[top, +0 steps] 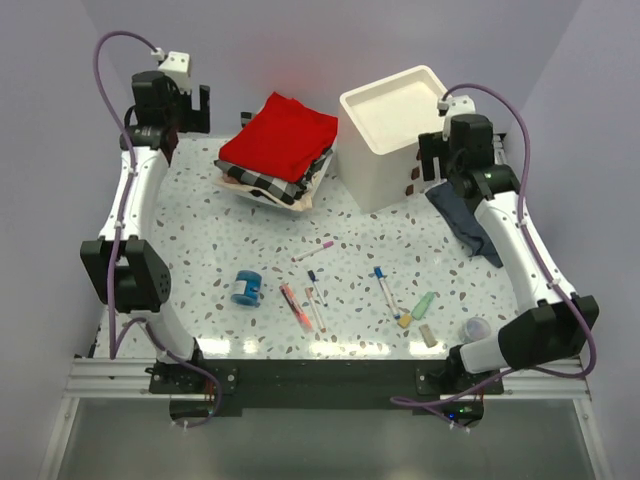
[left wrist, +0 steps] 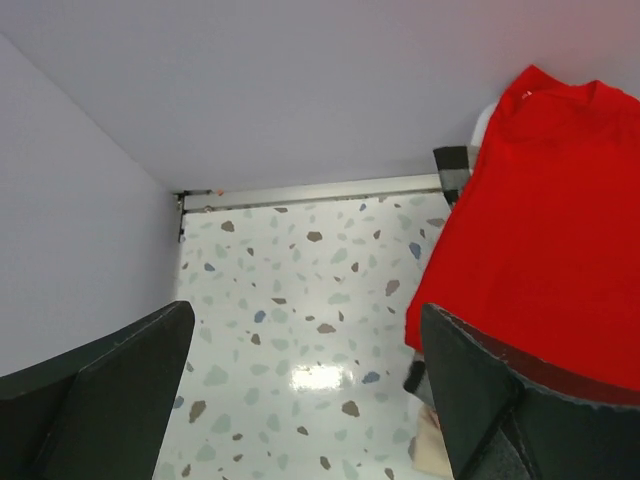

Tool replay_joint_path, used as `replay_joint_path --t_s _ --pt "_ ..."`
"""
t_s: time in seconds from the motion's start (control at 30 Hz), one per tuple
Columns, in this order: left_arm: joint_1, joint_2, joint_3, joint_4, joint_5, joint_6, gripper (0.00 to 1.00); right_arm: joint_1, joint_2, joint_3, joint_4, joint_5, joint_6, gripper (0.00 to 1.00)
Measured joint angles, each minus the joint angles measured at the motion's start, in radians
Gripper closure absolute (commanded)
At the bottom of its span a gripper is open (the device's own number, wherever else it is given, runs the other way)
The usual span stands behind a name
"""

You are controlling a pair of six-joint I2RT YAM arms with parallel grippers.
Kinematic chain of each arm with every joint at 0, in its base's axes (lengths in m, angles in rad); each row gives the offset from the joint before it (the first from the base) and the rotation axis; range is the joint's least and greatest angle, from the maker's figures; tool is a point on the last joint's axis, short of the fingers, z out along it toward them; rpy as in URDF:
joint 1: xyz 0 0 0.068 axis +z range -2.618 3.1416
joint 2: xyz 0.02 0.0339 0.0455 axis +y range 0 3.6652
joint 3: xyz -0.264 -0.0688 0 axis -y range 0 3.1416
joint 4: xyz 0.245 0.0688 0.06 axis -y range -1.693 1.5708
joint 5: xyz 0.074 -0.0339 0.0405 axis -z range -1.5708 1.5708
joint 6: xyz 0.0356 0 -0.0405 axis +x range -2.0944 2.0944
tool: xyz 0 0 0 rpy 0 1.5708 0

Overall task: Sort the stationery into containers
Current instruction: Move the storage box to the center of the board.

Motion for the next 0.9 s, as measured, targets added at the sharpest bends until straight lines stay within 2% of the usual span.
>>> replay_joint_path --t_s 0.17,0.23,0.3,0.37,0.43,0.53,0.6,0.7,0.77,0.87,0.9 --pt "0.107 0.165 0.285 -0.085 0.085 0.016 0.02 0.0 0.101 0.151 0.01 -0.06 -0.026 0.01" --pt "0.142 0.261 0.429 -0.119 0.111 0.027 0.12 0.0 0.118 0.17 0.01 -0.108 -0.041 0.01" --pt "0.165 0.326 0.499 -0.121 0.13 0.044 0.19 0.0 0.121 0.171 0.005 -0.155 -0.049 0.01" --pt "0.171 0.341 0.467 -0.099 0.148 0.061 0.18 0.0 0.122 0.174 -0.002 -0.206 -0.05 0.01" --pt "0.167 0.33 0.356 -0.04 0.169 0.071 0.11 0.001 0.131 0.188 -0.008 -0.241 -0.047 0.01" --pt "0.158 0.334 0.223 0.026 0.193 0.076 0.09 0.002 0.157 0.217 -0.013 -0.269 -0.039 0.01" --pt "0.153 0.36 0.213 0.034 0.203 0.076 0.0 0.002 0.182 0.247 -0.016 -0.281 -0.036 0.01" --pt "0.151 0.403 0.246 0.063 0.211 0.075 0.0 0.002 0.206 0.264 -0.016 -0.289 -0.034 0.01" --pt "0.149 0.432 0.278 0.089 0.211 0.078 0.01 0.002 0.21 0.264 -0.019 -0.289 -0.032 0.01" --pt "0.143 0.468 0.315 0.108 0.21 0.084 0.12 0.002 0.209 0.259 -0.019 -0.289 -0.022 0.01" --pt "0.14 0.48 0.323 0.114 0.211 0.089 0.26 0.002 0.209 0.254 -0.02 -0.289 -0.018 0.01"
